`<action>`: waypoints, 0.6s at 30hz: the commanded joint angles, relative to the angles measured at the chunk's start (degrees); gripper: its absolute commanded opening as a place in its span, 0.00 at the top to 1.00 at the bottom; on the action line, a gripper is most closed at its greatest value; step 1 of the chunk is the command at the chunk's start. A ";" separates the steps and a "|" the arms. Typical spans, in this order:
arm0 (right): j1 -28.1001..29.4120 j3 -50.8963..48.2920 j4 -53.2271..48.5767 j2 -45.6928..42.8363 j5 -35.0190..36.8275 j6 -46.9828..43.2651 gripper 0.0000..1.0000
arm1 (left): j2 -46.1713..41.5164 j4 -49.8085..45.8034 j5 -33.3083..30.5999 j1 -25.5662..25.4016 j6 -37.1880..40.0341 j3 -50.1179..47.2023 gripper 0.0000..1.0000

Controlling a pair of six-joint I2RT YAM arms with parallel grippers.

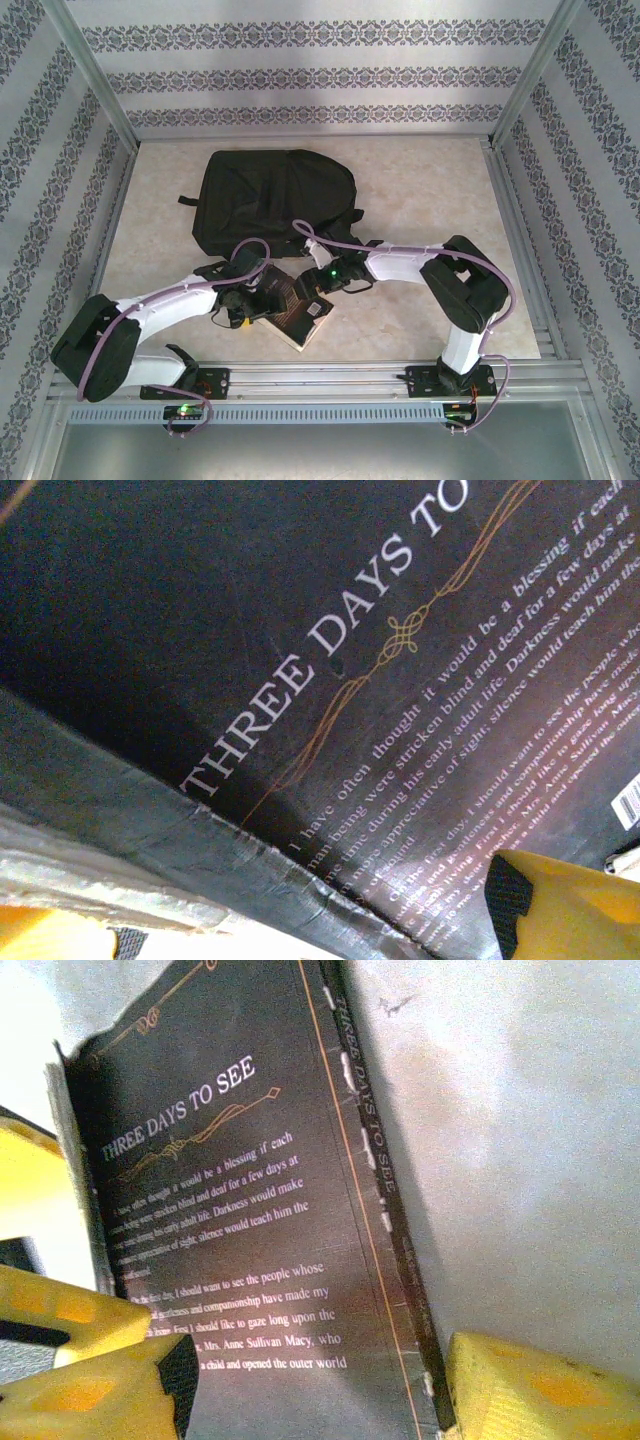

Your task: Pack the student bag

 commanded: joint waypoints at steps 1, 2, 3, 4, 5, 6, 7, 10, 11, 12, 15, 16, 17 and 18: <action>-1.48 -3.27 -0.49 -1.07 -4.77 4.58 0.33 | 4.59 38.64 8.61 -1.01 0.96 -0.14 0.12; -1.69 -3.73 -0.04 -1.79 -5.05 4.93 0.33 | 4.02 38.48 8.51 -1.01 0.77 -0.08 0.12; -1.78 -4.04 0.02 -2.29 -5.08 5.02 0.34 | 3.59 38.53 8.47 -0.97 0.63 -0.09 0.12; -1.96 -4.15 -0.17 -2.53 -4.95 4.97 0.33 | 3.39 38.69 8.57 -0.96 0.41 -0.09 0.12; -2.01 -4.26 -0.55 -2.63 -4.75 5.03 0.33 | 3.46 38.88 8.65 -1.01 0.20 0.03 0.12; -1.97 -4.39 -0.74 -2.72 -4.57 4.95 0.34 | 3.64 39.11 8.90 -0.96 0.14 0.14 0.12; -1.94 -4.59 -1.01 -2.79 -4.12 4.82 0.34 | 3.98 39.39 9.15 -0.96 0.02 0.29 0.12; -1.79 -5.47 -1.98 -3.24 -1.15 4.07 0.34 | 5.25 40.53 10.07 -1.01 -0.51 0.67 0.12; -1.65 -5.47 -2.98 -3.39 0.28 3.39 0.34 | 5.48 40.84 10.29 -0.97 -0.64 0.73 0.12; -1.30 -5.39 -3.96 -3.63 1.69 2.69 0.34 | 5.71 40.85 10.47 -0.96 -0.72 1.01 0.12; -0.30 -5.44 -5.11 -3.78 3.24 1.58 0.34 | 5.74 41.24 10.79 -0.96 -1.17 1.62 0.12; -0.08 -5.50 -5.08 -3.80 3.05 1.52 0.34 | 5.83 41.43 11.00 -0.96 -1.35 1.76 0.12; 0.12 -5.53 -5.17 -3.85 3.32 1.52 0.34 | 5.92 41.44 11.15 -1.01 -1.44 2.08 0.12; 0.09 -5.63 -5.24 -4.01 3.85 1.58 0.34 | 6.17 41.53 11.37 -1.01 -1.52 2.50 0.12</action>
